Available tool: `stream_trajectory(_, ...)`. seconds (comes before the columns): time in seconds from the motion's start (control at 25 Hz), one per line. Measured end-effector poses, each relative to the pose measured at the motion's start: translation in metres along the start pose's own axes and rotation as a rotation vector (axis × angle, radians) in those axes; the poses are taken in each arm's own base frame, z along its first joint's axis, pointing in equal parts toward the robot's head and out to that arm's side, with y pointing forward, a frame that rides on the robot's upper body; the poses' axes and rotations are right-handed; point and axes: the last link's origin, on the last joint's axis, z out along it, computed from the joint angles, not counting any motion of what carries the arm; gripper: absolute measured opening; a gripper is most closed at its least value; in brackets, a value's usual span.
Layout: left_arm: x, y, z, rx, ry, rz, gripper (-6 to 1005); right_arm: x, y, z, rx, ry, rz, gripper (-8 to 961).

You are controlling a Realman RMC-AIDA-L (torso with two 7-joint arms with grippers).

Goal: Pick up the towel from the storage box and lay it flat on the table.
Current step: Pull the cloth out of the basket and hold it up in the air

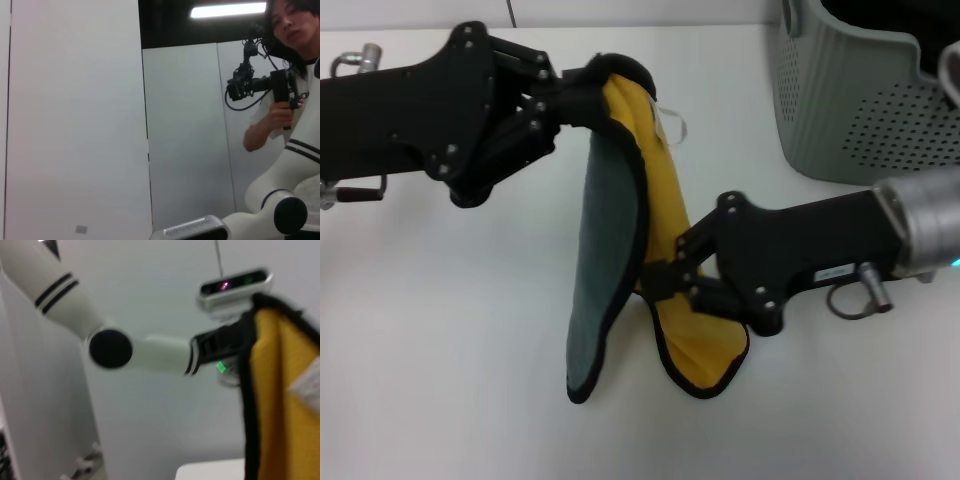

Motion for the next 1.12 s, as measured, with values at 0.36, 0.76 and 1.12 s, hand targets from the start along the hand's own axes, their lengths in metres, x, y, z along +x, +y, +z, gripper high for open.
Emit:
stream_trajectory(0.36, -0.007, 0.001, 0.010, -0.034, -0.025, -0.010, 25, 0.009, -0.016, 0.021, 0.073, 0.081, -0.006, 6)
stream_trajectory(0.76, -0.004, 0.001, -0.005, -0.011, -0.057, 0.017, 25, 0.018, 0.016, 0.000, 0.052, 0.046, 0.023, 8)
stream_trajectory(1.12, 0.001, 0.000, -0.017, -0.052, -0.140, 0.005, 25, 0.001, 0.030, -0.044, 0.138, 0.129, -0.056, 9)
